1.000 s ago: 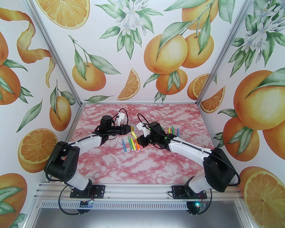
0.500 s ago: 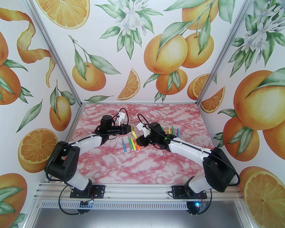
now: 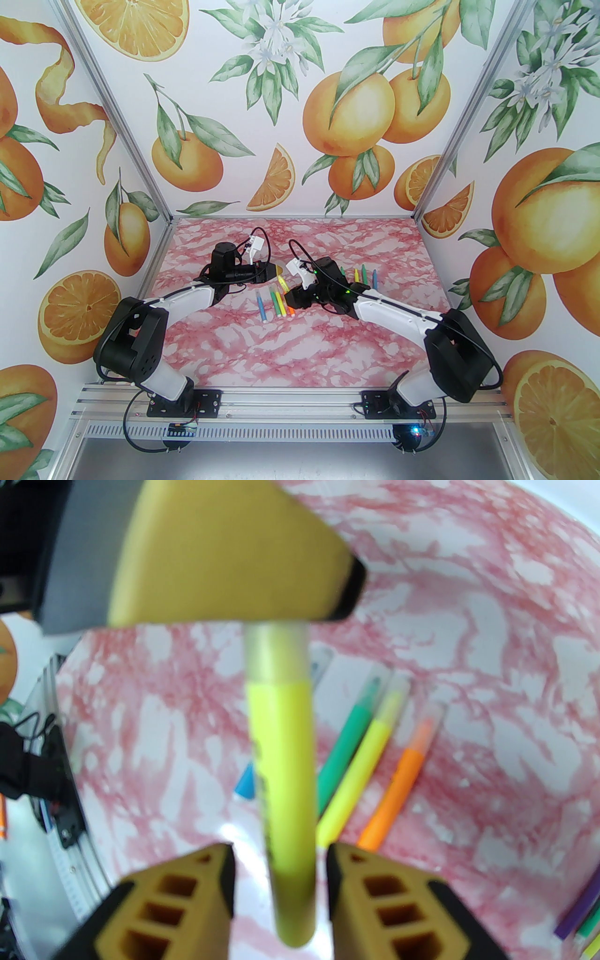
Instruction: Open the pen caps
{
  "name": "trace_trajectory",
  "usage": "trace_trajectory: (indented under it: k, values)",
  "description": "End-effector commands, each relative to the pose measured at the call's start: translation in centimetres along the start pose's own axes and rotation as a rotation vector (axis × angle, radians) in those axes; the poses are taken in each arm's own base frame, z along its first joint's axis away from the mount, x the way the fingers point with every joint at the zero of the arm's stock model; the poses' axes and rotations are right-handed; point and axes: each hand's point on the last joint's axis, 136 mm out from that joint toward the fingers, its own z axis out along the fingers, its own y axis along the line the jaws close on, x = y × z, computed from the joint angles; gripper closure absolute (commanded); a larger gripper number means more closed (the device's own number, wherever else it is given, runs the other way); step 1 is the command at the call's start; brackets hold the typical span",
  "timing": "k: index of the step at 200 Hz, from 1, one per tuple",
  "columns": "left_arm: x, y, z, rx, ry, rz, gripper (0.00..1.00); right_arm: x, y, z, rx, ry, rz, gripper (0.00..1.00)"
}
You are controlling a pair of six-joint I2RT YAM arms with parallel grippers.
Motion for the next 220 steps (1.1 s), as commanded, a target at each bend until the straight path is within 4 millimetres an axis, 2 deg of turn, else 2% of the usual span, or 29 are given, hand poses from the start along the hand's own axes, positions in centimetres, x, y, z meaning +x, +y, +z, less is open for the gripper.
trace_trajectory:
  k: [1, 38, 69, 92, 128, 169, 220]
  values:
    - [-1.1, -2.2, -0.1, 0.060, -0.015, 0.059, 1.00, -1.4, 0.5, 0.4, -0.033, -0.032, -0.025, 0.63]
    - [-1.1, -2.2, 0.0, 0.061, -0.009, 0.056, 1.00, -1.6, 0.5, 0.6, -0.037, -0.035, -0.028, 0.71]
    - [-1.4, -1.9, 0.0, 0.044, -0.021, 0.057, 1.00, -1.5, 0.6, 0.6, -0.041, -0.029, -0.035, 0.87]
    - [-2.0, -1.4, -0.3, 0.006, -0.046, 0.048, 1.00, -0.6, 0.7, 0.9, -0.059, 0.002, -0.042, 1.00]
    - [-3.6, -0.8, -1.3, -0.059, -0.104, 0.035, 1.00, 0.8, 0.8, 1.2, -0.084, 0.035, -0.044, 1.00]
    - [-5.4, 0.4, -3.3, -0.135, -0.211, -0.015, 1.00, 1.7, 1.2, 1.1, -0.108, 0.051, -0.050, 1.00]
    - [-6.6, 1.7, -5.9, -0.218, -0.319, -0.056, 1.00, 2.4, 1.4, 1.4, -0.127, 0.071, -0.052, 1.00]
